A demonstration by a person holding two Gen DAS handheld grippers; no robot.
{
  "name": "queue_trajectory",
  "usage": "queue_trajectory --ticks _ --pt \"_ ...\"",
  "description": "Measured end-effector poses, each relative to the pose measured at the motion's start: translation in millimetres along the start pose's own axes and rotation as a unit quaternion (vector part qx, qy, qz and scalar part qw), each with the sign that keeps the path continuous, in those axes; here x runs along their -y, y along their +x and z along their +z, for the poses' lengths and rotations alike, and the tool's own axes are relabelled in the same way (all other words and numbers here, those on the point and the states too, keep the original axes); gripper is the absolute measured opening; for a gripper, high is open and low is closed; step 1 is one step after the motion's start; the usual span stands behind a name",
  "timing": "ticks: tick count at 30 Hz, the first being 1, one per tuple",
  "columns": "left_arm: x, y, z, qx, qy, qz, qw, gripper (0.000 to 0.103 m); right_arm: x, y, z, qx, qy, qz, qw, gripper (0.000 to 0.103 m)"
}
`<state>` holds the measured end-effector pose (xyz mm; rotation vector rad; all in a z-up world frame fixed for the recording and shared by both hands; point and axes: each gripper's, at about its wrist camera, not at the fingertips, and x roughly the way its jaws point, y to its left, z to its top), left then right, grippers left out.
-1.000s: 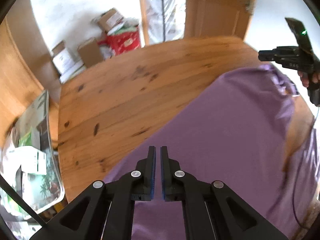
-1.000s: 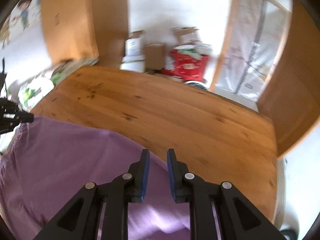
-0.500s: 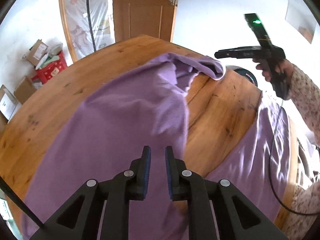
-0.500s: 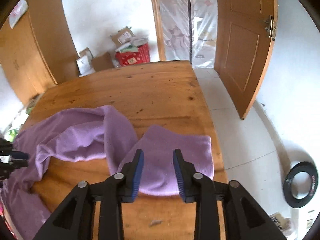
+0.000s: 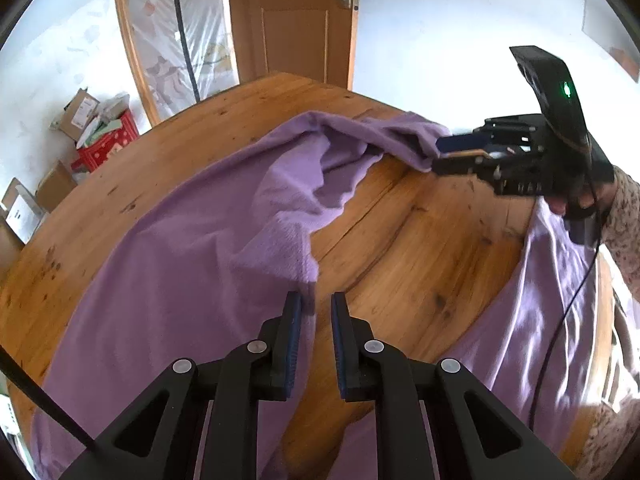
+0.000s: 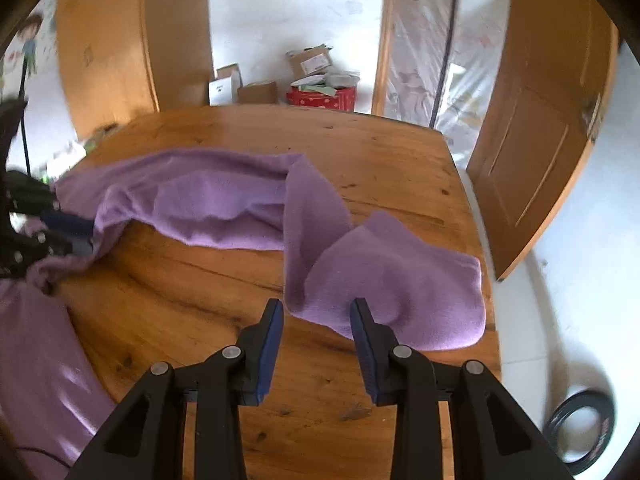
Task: Fold clothes
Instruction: 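Fold the garment edge with the right tool toward the left tool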
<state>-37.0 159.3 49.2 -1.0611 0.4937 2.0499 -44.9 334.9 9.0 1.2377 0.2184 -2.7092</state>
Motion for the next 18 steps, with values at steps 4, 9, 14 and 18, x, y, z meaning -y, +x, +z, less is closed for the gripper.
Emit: queue_trajectory --ticks 4,9,14,18 --pt "4.1 9.8 6.1 -0.003 -0.005 0.038 0.9993 0.015 -2.0 5.0 5.6 0.008 -0.022 -0.067 0.997 0.035" --pt "1.8 19.2 10.2 -0.01 -0.011 0.046 0.9988 0.015 13.1 2.9 18.7 0.021 0.002 -0.039 0.999 0.014" --pt "-4.1 25.8 8.9 -0.018 -0.02 0.046 0.9986 0.015 43.1 1.7 36.9 0.05 0.065 -0.051 0.995 0.006" --pt "-10.8 32.0 7.2 -0.024 -0.037 0.03 0.9986 0.015 61.8 8.9 55.5 0.058 0.078 -0.066 0.993 0.006"
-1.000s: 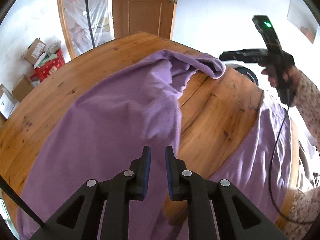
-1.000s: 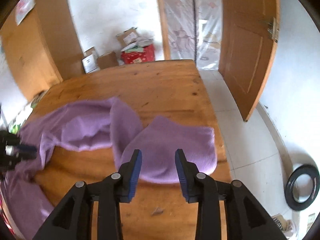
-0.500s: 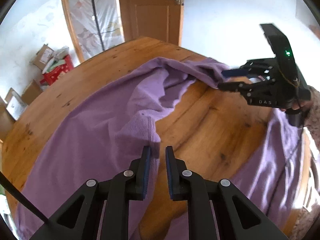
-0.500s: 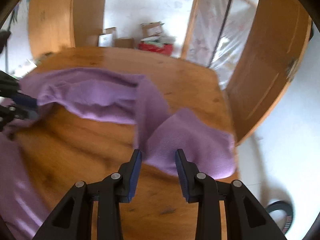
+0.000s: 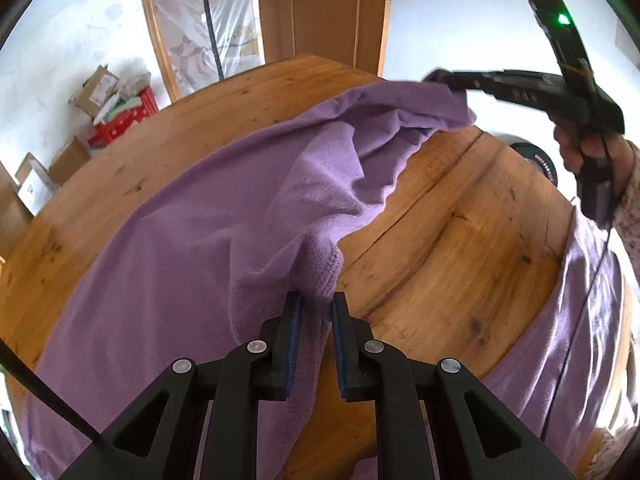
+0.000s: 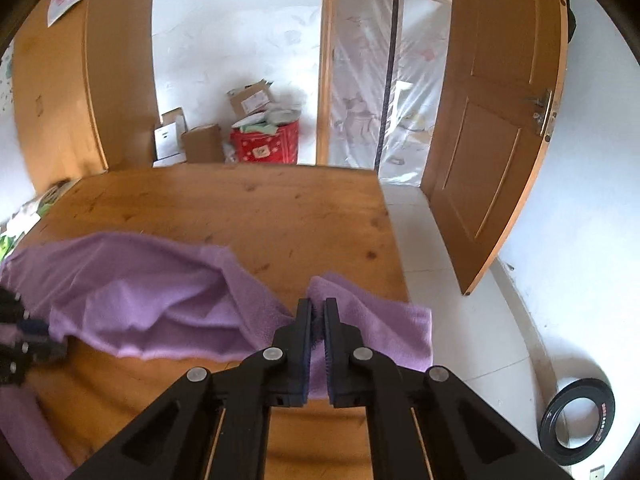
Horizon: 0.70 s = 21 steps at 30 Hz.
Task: Fold clothes
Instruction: 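Fold the garment edge with the right tool toward the left tool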
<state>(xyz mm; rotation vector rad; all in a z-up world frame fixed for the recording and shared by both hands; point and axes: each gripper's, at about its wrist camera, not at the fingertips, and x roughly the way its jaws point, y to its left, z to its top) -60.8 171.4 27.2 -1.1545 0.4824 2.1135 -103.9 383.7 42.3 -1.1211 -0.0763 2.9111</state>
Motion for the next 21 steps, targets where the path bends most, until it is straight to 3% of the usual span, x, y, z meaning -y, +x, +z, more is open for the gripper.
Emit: queue_trajectory --ticks 5,14,18,21 --pt "-2.4 3.9 -1.6 -0.002 -0.004 -0.014 0.9999 0.015 7.5 17.7 25.8 0.0 -0.007 -0.059 0.998 0.006" --pt "-7.8 6.7 -5.1 -0.002 -0.015 -0.032 0.9994 0.015 35.9 86.0 59.8 -0.047 0.013 -0.094 0.994 0.007" --pt "-12.1 6.1 -7.3 -0.002 -0.02 -0.039 0.999 0.015 64.5 81.6 56.5 -0.029 0.084 -0.101 0.991 0.013" --pt "-12.2 5.6 -8.4 0.0 -0.021 -0.042 0.9989 0.015 91.6 69.5 49.5 -0.022 0.14 -0.074 0.987 0.018"
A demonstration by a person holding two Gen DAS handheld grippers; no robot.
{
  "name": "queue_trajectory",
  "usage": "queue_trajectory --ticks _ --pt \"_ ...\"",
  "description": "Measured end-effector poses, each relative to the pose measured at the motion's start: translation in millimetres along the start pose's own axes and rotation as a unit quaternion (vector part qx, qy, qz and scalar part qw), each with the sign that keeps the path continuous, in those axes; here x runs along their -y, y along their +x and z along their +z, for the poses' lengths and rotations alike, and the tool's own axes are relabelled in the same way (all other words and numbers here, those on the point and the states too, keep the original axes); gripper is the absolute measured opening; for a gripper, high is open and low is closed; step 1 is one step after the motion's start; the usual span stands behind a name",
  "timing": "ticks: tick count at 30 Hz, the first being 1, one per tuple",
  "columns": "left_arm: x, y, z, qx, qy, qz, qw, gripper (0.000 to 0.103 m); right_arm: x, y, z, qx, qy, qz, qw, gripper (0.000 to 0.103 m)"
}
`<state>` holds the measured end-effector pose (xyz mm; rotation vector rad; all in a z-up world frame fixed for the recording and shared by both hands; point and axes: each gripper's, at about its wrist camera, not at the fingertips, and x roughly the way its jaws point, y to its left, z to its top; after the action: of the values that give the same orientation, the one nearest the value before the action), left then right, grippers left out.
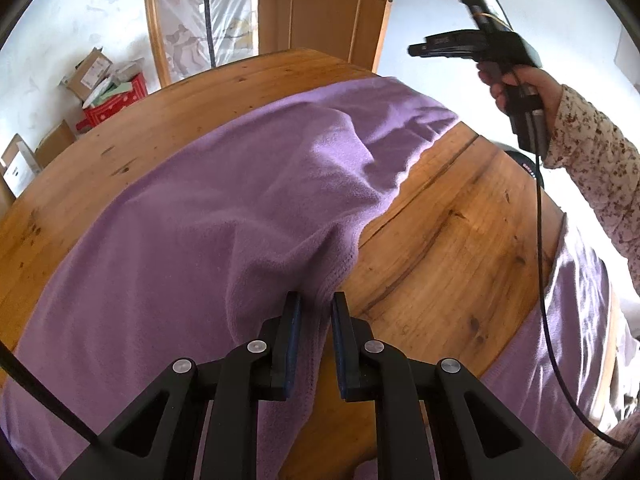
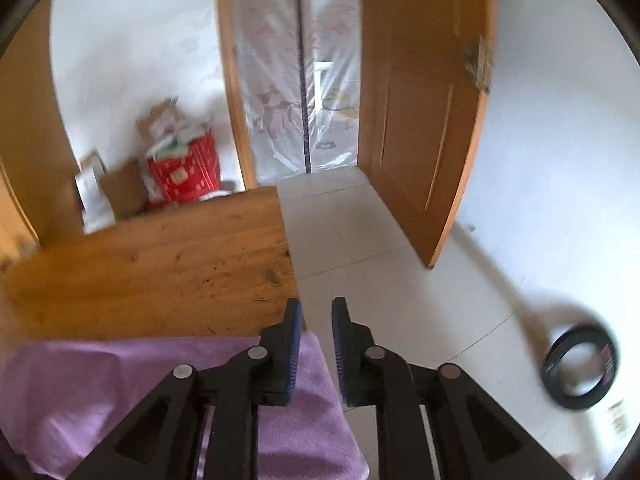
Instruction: Fold clothes
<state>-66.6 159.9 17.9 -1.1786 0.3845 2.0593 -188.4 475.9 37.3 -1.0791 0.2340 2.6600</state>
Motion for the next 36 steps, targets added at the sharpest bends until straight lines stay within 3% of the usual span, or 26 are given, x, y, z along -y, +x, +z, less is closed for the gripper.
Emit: queue_trajectory --ticks 2,10,22,24,27,31,36 --pt "0.0 0.2 -0.2 0.001 -0.001 -0.001 1.0 0.015 10.4 -6.2 -6.7 -0.006 0.001 -0.009 1.0 0.022" --pt "3.0 -1.1 0.0 0.003 -0.002 -0.016 0.9999 0.015 38.0 -6.7 -59.7 -0.081 0.034 0.056 0.995 0.028" --pt "7.7 1.0 0.7 -0.007 0.002 -0.016 0.9998 0.015 38.3 5.9 -75.8 -0.104 0.064 0.111 0.986 0.026" --pt "7.9 1.3 1.0 -0.007 0.002 -0.016 0.9998 0.015 38.3 4.3 -75.4 -0.101 0.062 0.108 0.987 0.023" --pt "7.4 1.4 1.5 -0.007 0.0 -0.018 0.9998 0.015 37.3 0.8 -72.4 -0.093 0.056 0.095 0.989 0.004" --pt "7.1 1.1 1.3 -0.01 0.001 -0.026 0.9996 0.015 36.2 -1.4 -69.0 -0.086 0.045 0.055 0.994 0.004" --pt "13.9 -2.6 -2.7 -0.022 0.029 -0.032 0.9988 0.015 46.9 -6.4 -62.9 -0.075 0.052 0.041 0.995 0.004"
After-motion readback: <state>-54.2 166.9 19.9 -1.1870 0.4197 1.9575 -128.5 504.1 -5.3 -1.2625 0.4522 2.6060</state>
